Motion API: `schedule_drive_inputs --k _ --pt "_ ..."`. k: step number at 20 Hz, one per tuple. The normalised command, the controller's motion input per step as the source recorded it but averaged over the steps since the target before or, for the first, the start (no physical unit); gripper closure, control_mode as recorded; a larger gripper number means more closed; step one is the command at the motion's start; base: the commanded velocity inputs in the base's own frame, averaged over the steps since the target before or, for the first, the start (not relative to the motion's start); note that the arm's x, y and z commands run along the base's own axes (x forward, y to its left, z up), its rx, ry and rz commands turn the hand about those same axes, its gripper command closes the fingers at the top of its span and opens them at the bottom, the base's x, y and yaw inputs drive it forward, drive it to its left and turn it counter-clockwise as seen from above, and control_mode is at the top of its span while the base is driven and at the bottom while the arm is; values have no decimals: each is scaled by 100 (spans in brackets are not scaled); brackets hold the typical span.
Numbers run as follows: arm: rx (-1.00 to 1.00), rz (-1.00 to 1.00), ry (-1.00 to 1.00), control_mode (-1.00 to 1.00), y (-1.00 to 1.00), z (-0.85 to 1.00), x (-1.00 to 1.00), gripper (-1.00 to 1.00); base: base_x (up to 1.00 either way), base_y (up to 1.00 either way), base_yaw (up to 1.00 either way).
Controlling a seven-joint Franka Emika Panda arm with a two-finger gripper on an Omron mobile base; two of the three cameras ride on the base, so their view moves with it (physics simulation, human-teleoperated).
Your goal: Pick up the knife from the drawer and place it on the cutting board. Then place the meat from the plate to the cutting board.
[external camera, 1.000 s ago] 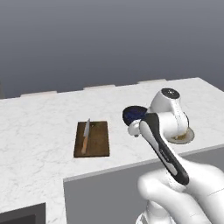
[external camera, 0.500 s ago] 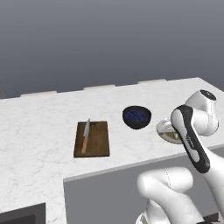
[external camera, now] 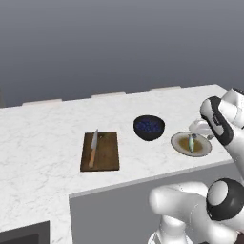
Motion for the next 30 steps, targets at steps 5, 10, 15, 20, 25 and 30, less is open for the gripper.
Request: schedule_drive_inputs --k 5,10,15,20,25,30 --pt "0 0 17 -100 -84 -34 50 -100 0 0 0" --pt "-2 0 8 -100 -8 -37 62 -100 0 0 0" --pt "-8 0 1 -100 7 -37 52 -100 0 0 0" --pt "-1 0 0 -100 -5 -45 34 -100 0 0 0" --pt "-3 0 1 -100 0 -48 28 -100 0 0 0" --pt "-1 0 2 -100 0 -50 36 -100 0 0 0"
